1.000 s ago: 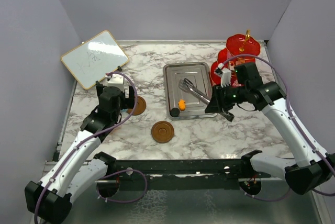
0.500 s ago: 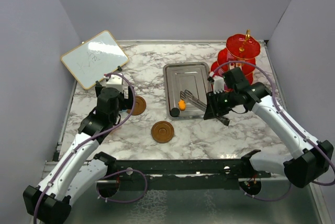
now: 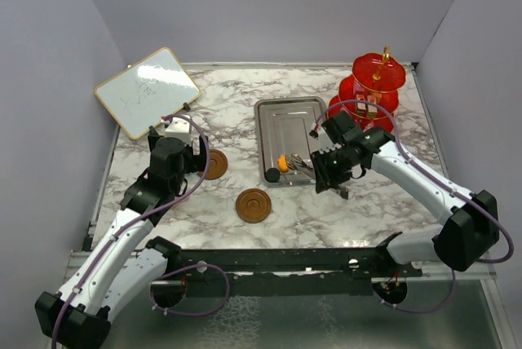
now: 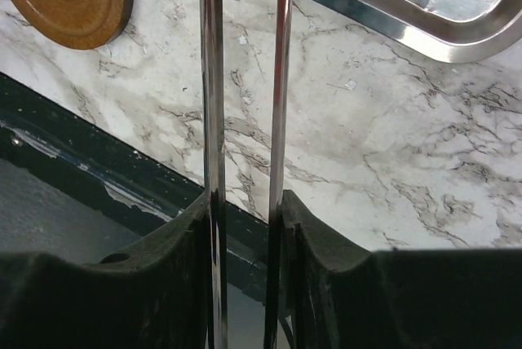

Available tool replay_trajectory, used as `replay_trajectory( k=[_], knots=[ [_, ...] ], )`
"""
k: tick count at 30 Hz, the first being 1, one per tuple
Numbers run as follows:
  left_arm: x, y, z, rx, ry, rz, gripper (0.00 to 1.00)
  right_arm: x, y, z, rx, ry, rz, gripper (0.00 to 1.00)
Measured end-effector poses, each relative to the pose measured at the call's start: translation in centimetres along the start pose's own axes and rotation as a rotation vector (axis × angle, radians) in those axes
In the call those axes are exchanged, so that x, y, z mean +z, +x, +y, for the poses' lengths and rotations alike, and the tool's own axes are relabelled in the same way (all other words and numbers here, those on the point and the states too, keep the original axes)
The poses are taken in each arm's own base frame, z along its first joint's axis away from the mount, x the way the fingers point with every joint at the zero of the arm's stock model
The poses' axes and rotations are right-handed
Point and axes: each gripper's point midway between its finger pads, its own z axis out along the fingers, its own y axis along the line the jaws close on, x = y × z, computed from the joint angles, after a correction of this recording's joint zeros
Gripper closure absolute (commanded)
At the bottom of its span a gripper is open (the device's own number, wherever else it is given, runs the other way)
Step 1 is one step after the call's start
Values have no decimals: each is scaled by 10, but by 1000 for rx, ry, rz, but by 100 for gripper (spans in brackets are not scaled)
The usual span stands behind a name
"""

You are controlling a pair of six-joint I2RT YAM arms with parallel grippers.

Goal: Serve the afternoon tea
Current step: Pick up the desert from the tray.

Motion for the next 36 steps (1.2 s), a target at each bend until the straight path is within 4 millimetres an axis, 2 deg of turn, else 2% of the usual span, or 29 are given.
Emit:
replay_trajectory(
  k=[4,16,21,28,36],
  knots=[
    [0,1,0,1,2,2,1,8,2,3,-12,0,33,66],
    [-3,-1,-2,-2,14,-4,1,15,-1,11,-18,-5,53,61],
    [-3,-1,-2,-2,15,-4,1,18,-9,13,-25,-4,52,61],
    [-3,-1,-2,-2,15,-4,1,30,-14,3,-29,68,71,60],
    [-2,-1,-2,-2,15,-4,1,32,-18,-6,-35,132,66,60]
  ],
)
